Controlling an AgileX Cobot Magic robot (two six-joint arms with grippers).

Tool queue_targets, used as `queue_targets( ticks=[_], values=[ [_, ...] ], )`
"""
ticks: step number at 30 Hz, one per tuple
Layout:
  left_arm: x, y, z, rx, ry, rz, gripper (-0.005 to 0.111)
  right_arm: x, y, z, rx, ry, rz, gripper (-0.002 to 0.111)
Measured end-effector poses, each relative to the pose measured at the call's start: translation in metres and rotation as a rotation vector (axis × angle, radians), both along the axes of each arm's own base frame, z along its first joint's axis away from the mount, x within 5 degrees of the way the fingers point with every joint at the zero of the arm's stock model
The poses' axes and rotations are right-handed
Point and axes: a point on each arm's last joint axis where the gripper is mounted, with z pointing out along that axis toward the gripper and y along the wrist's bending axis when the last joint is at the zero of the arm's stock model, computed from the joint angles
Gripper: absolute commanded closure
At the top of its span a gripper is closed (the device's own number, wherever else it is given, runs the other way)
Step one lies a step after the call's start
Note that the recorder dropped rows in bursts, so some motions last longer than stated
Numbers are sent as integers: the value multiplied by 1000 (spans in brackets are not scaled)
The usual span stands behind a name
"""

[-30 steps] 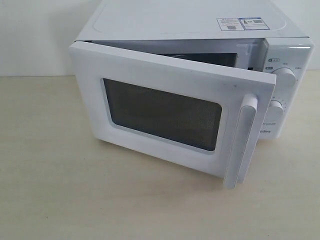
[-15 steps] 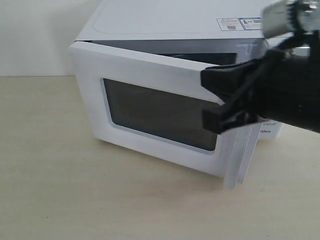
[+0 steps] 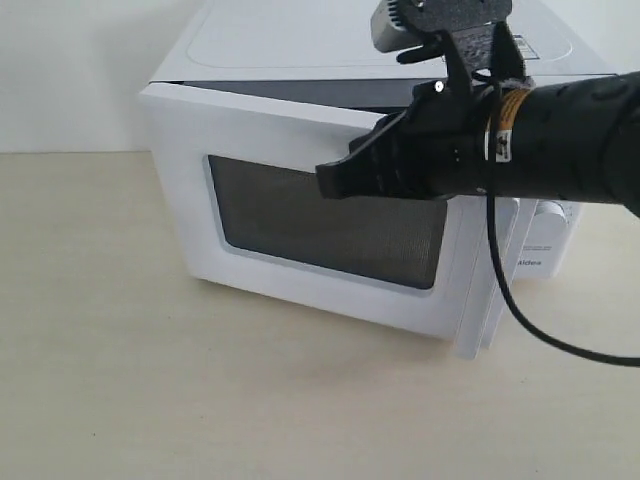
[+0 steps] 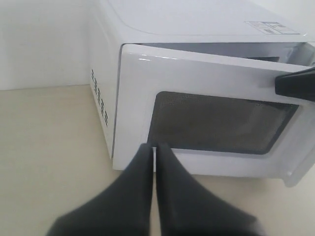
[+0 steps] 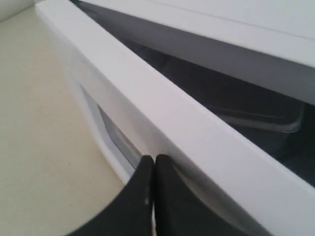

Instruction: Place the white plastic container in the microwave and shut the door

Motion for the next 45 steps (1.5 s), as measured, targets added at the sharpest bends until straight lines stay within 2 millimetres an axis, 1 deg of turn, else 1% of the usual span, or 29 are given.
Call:
queue_targets(
  ticks=[3, 6, 8, 13, 21, 24, 28, 30, 45],
  values=[
    [0, 0, 0, 10, -4, 1, 102, 9, -18, -1, 5, 25, -78, 109],
    [0, 0, 0, 14, -6, 1, 102, 12, -28, -5, -30, 58, -117, 109],
    [0, 0, 0, 14, -6, 1, 102, 11, -29, -5, -53, 62, -112, 109],
    [0, 1, 0, 17, -12, 2, 102, 4, -30, 4, -67, 27, -93, 109],
    [1, 1, 1, 17, -22, 4, 102, 6, -33, 5, -72, 17, -99, 109],
    [1, 1, 1, 17, -22, 4, 102, 10, -41, 5, -72, 12, -127, 109],
    [1, 1, 1, 17, -22, 4, 102, 17, -59, 5, -74, 15, -193, 109],
    [1, 1, 1, 17, -22, 4, 102, 18, -63, 4, -76, 16, -206, 109],
    [1, 1, 1, 17, -22, 4, 102, 21, -67, 7, -68, -18, -211, 109]
  ],
)
